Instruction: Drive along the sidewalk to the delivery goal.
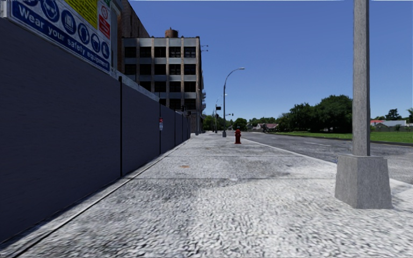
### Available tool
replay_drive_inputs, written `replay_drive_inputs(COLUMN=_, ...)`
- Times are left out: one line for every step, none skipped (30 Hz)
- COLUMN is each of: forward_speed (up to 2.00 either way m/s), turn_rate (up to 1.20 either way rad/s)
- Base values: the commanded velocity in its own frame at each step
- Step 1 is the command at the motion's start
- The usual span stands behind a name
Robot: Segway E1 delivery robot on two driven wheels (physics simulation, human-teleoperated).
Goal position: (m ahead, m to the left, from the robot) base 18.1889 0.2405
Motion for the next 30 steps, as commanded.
replay_drive_inputs(forward_speed=2.00, turn_rate=0.00)
replay_drive_inputs(forward_speed=2.00, turn_rate=0.00)
replay_drive_inputs(forward_speed=2.00, turn_rate=0.00)
replay_drive_inputs(forward_speed=2.00, turn_rate=0.00)
replay_drive_inputs(forward_speed=2.00, turn_rate=0.00)
replay_drive_inputs(forward_speed=2.00, turn_rate=0.00)
replay_drive_inputs(forward_speed=2.00, turn_rate=0.00)
replay_drive_inputs(forward_speed=2.00, turn_rate=0.00)
replay_drive_inputs(forward_speed=2.00, turn_rate=0.00)
replay_drive_inputs(forward_speed=2.00, turn_rate=0.00)
replay_drive_inputs(forward_speed=2.00, turn_rate=0.00)
replay_drive_inputs(forward_speed=2.00, turn_rate=0.00)
replay_drive_inputs(forward_speed=2.00, turn_rate=0.00)
replay_drive_inputs(forward_speed=2.00, turn_rate=0.00)
replay_drive_inputs(forward_speed=2.00, turn_rate=0.00)
replay_drive_inputs(forward_speed=2.00, turn_rate=0.00)
replay_drive_inputs(forward_speed=2.00, turn_rate=0.00)
replay_drive_inputs(forward_speed=2.00, turn_rate=0.00)
replay_drive_inputs(forward_speed=2.00, turn_rate=0.00)
replay_drive_inputs(forward_speed=2.00, turn_rate=0.00)
replay_drive_inputs(forward_speed=2.00, turn_rate=0.00)
replay_drive_inputs(forward_speed=2.00, turn_rate=0.00)
replay_drive_inputs(forward_speed=2.00, turn_rate=0.00)
replay_drive_inputs(forward_speed=2.00, turn_rate=0.00)
replay_drive_inputs(forward_speed=2.00, turn_rate=0.00)
replay_drive_inputs(forward_speed=2.00, turn_rate=0.00)
replay_drive_inputs(forward_speed=2.00, turn_rate=0.00)
replay_drive_inputs(forward_speed=2.00, turn_rate=0.00)
replay_drive_inputs(forward_speed=2.00, turn_rate=0.00)
replay_drive_inputs(forward_speed=2.00, turn_rate=0.00)
